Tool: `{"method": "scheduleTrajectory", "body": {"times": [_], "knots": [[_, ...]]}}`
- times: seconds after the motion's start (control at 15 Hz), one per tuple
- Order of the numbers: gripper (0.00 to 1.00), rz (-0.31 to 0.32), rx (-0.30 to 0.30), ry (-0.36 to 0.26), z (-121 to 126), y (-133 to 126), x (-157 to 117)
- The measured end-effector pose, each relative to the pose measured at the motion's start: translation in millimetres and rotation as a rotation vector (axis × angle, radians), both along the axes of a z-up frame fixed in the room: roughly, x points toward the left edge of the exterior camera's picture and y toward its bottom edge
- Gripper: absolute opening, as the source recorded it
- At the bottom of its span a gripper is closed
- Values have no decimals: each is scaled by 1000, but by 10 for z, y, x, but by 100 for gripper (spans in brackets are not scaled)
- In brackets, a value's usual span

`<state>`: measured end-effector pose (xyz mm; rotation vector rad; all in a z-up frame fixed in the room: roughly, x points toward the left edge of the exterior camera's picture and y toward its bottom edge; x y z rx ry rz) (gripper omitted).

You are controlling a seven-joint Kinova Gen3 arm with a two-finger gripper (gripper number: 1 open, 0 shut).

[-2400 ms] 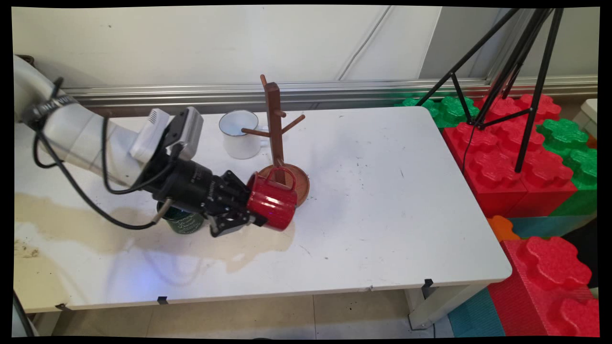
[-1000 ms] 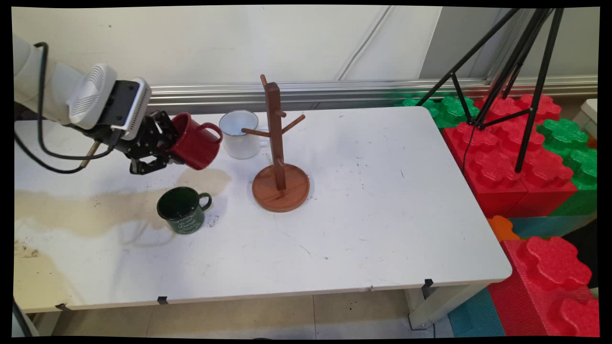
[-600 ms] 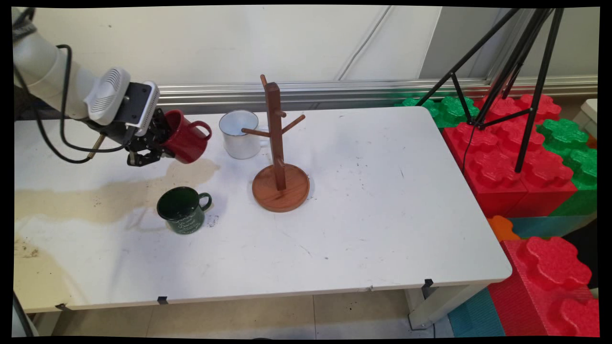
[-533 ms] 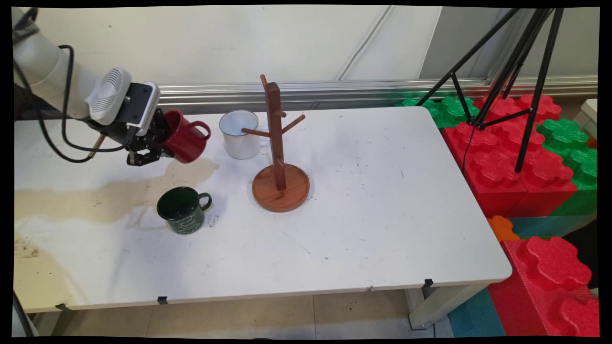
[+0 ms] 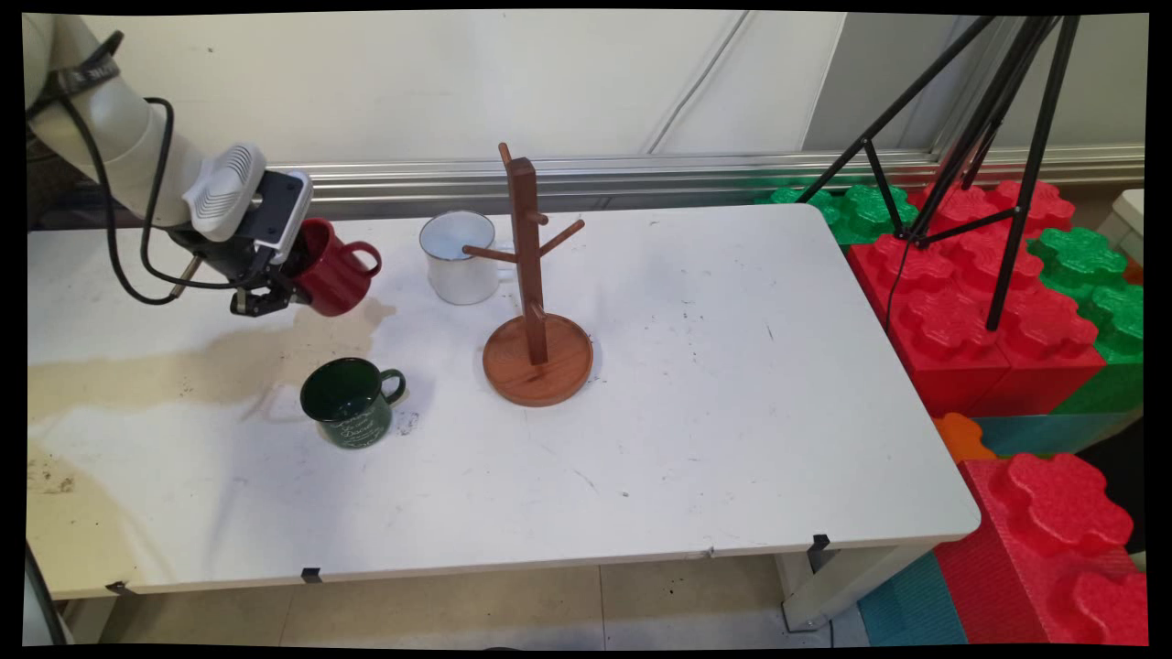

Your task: Place the picked object on the table

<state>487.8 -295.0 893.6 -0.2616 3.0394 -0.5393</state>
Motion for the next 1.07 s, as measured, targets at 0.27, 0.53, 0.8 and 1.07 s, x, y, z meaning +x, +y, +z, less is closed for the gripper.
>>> {"method": "scheduleTrajectory", "body": {"times": [0.27, 0.53, 0.8, 1.07], "knots": [[0, 12, 39, -26, -144, -103, 35], [0, 42, 63, -39, -294, -244, 44], [0, 67, 89, -50, -424, -367, 53], [0, 80, 110, -62, -537, -464, 49]]}}
